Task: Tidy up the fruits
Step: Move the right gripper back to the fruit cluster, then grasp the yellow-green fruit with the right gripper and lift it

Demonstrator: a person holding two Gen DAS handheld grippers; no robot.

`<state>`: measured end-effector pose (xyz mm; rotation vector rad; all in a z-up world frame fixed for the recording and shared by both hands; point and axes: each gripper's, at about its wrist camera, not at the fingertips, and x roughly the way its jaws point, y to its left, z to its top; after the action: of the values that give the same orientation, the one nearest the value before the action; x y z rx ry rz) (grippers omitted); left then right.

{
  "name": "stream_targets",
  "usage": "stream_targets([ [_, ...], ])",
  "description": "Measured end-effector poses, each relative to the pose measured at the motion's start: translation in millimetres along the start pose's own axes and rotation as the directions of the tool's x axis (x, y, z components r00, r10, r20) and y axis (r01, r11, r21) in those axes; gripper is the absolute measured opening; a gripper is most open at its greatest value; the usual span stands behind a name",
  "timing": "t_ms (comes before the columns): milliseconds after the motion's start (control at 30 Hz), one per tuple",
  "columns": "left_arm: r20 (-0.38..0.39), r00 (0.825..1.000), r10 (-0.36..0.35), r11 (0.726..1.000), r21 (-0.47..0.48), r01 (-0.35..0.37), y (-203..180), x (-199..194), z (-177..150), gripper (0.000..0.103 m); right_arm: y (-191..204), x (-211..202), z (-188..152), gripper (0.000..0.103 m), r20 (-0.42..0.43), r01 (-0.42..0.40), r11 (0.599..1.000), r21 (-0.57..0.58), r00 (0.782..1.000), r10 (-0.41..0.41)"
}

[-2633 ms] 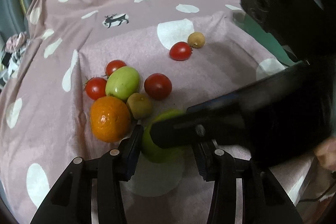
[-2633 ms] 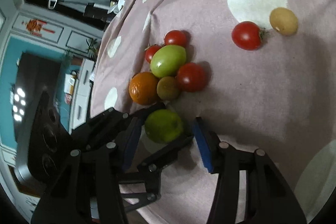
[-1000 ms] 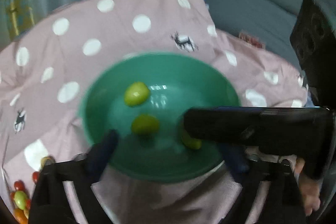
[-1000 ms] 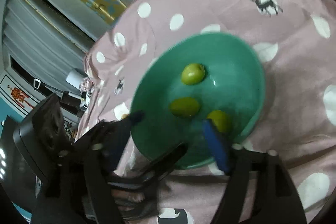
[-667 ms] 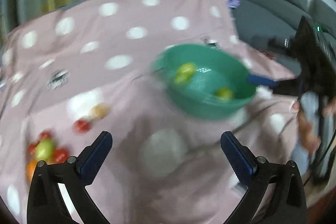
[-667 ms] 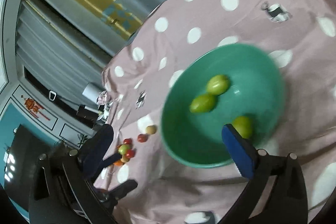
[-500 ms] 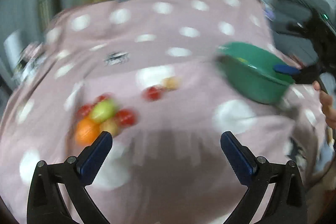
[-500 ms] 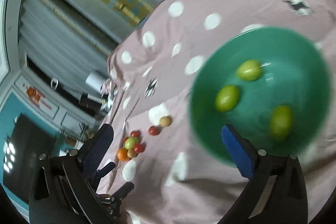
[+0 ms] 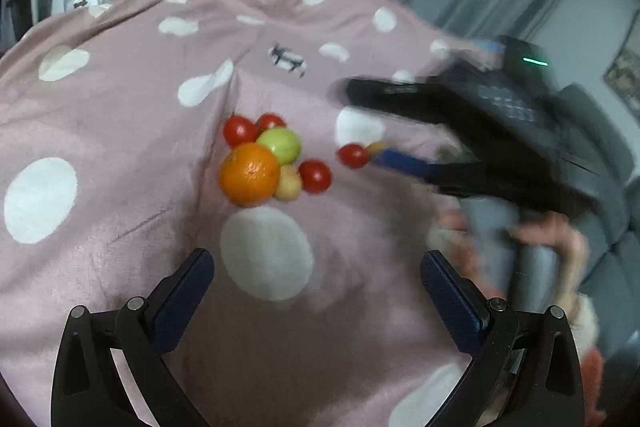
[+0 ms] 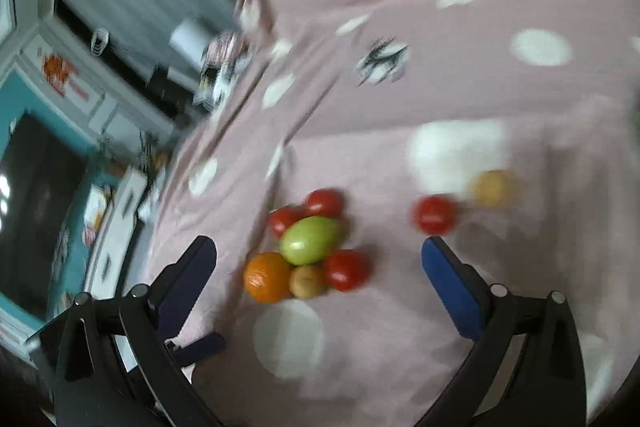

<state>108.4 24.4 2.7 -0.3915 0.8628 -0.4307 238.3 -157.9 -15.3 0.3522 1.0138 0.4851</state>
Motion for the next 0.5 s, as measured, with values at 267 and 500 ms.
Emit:
stream_targets([
  [267, -0.039, 0.997, -0.07, 0.997, -0.015, 0.069, 9.9, -10.4, -1.6, 0.102, 16.8, 56.2, -7.1, 0.084, -0.069, 0.073, 0.992, -0.104, 0.994, -0.08],
  [500, -0.032, 0.999, 0.017, 0.998, 0.06, -0.015, -3.5, -4.6, -6.2, 0.102, 0.8, 52.1, -12.1, 0.043, -0.065, 0.032, 0.999, -0.024, 0.997, -0.033],
])
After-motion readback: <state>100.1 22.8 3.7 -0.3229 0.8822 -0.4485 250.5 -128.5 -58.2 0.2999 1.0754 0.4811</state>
